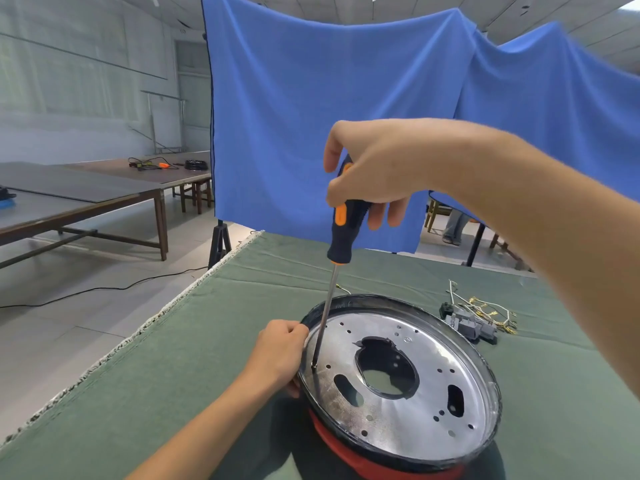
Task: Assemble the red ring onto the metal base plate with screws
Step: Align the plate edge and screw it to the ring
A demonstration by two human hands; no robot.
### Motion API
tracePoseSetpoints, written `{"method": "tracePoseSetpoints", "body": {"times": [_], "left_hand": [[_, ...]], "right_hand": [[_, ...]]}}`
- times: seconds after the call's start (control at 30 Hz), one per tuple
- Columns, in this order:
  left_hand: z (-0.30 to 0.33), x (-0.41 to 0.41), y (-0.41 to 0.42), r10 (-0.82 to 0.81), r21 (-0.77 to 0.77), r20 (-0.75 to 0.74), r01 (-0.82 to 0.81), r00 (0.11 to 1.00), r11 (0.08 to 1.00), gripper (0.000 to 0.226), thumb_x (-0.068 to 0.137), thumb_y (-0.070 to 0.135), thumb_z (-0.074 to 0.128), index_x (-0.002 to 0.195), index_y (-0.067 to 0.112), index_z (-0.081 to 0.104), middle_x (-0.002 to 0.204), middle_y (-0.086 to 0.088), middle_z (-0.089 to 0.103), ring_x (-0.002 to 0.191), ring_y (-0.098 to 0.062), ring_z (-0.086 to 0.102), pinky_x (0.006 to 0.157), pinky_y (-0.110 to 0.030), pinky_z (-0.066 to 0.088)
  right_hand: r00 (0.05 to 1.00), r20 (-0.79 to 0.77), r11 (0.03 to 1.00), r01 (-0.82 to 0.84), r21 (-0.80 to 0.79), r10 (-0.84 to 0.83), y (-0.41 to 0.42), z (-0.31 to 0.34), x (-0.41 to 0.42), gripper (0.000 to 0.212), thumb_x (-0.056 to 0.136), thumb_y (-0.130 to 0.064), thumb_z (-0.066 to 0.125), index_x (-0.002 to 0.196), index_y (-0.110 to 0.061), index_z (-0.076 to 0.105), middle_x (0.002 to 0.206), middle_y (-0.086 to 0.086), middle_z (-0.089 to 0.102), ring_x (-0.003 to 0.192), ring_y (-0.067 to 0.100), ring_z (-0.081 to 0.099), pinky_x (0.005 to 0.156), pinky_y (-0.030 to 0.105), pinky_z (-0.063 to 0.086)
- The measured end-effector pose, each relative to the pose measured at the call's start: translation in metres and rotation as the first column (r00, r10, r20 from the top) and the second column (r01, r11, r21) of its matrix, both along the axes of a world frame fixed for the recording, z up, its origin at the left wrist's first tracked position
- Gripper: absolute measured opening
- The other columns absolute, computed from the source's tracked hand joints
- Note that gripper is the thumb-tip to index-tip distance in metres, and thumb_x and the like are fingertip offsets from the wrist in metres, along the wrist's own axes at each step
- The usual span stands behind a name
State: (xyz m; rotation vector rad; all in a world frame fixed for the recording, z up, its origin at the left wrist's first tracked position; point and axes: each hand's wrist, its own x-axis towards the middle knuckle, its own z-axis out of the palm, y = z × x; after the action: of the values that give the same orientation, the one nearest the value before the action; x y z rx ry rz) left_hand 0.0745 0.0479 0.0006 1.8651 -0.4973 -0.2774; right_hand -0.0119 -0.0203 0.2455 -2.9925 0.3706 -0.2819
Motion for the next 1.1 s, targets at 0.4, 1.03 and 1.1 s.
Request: {"method": "tracePoseSetpoints", "body": {"times": [0.4,1.03,1.1], "left_hand": [[0.0020,0.0012,-0.0024,-0.035,-0.020,-0.013,0.034,0.999,0.999,0.051,0.090,0.006,0.046,0.042,0.020,0.032,0.033,0.009,0.033,0.027,-0.006,0.035,0.028,-0.016,0.028],[0.0067,-0.0065,0.0010,-0.024,-0.056,-0.062,0.020,0.998,0.998,0.037,0.093,0.007,0.043,0.057,0.012,0.038,0.049,-0.003,0.034,0.028,-0.006,0.038,0.029,-0.016,0.032],[0.0073,-0.0063,0.0016,-0.024,-0.050,-0.063,0.021,0.998,0.999,0.034,0.093,0.008,0.043,0.059,0.010,0.039,0.052,-0.005,0.034,0.028,-0.007,0.038,0.029,-0.017,0.032]], "right_hand": [[0.994,0.091,0.976,0.080,-0.203,-0.062,-0.0074,-0.0011,-0.0004,0.043,0.090,-0.047,0.052,0.063,-0.013,0.053,0.031,-0.005,0.049,0.021,0.008,0.042,0.042,0.019,0.031],[0.999,0.015,0.997,0.030,-0.069,-0.029,-0.0046,0.0007,-0.0063,0.032,0.089,-0.043,0.056,0.079,-0.013,0.059,0.040,-0.008,0.058,0.028,0.008,0.052,0.039,0.019,0.038],[1.000,-0.017,1.000,-0.006,0.019,0.006,-0.0042,0.0018,-0.0086,0.020,0.088,-0.033,0.058,0.092,-0.013,0.061,0.054,-0.005,0.065,0.030,0.007,0.053,0.034,0.013,0.038]]}}
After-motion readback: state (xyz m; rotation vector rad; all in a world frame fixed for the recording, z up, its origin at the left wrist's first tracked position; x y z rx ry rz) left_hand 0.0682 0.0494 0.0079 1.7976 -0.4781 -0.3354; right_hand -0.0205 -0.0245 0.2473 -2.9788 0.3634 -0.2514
